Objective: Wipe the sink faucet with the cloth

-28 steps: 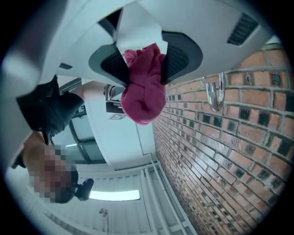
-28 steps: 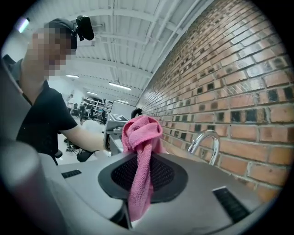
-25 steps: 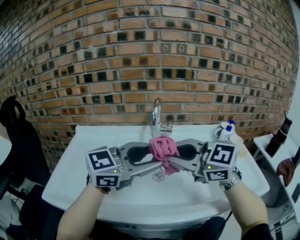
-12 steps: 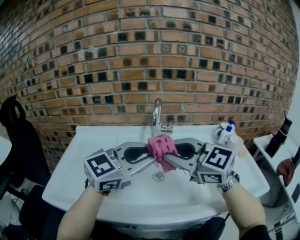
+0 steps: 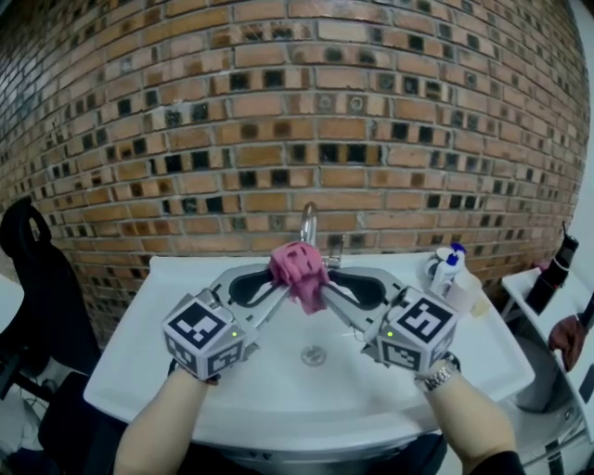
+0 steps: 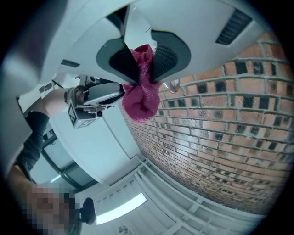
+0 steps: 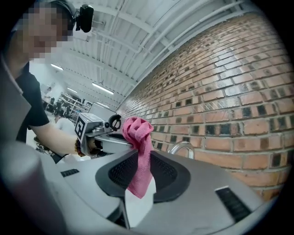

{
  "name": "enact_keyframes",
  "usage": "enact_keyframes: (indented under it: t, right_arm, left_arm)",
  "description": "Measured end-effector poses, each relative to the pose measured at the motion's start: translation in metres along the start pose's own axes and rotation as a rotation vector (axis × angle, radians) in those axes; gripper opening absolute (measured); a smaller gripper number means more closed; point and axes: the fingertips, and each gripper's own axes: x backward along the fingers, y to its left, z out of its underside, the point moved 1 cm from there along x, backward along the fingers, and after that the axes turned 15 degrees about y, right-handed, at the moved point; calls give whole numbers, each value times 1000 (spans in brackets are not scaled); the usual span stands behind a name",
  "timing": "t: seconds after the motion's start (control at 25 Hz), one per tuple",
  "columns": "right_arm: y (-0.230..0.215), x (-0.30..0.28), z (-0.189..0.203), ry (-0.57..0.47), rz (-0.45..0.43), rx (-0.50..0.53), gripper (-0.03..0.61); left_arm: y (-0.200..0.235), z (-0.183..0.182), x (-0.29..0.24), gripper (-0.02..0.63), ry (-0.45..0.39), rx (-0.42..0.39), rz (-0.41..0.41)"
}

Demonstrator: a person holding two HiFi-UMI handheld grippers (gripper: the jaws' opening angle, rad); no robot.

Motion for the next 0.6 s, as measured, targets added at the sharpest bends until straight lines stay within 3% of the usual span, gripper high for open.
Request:
enact_keyframes:
  t: [0.28,0.44,0.6]
  right_arm:
    - [-37,-3,-12,-90,218,-81,95]
    - [-57,-7,-10,-118,311,-156,95]
    - [-69,-14,-8,-132,350,-200,95]
  left_arm:
    - [46,2,-13,91,70,17,-213]
    - [60,6,-27,91,110,16,-244]
    - [69,4,-44,91,130,6,-245]
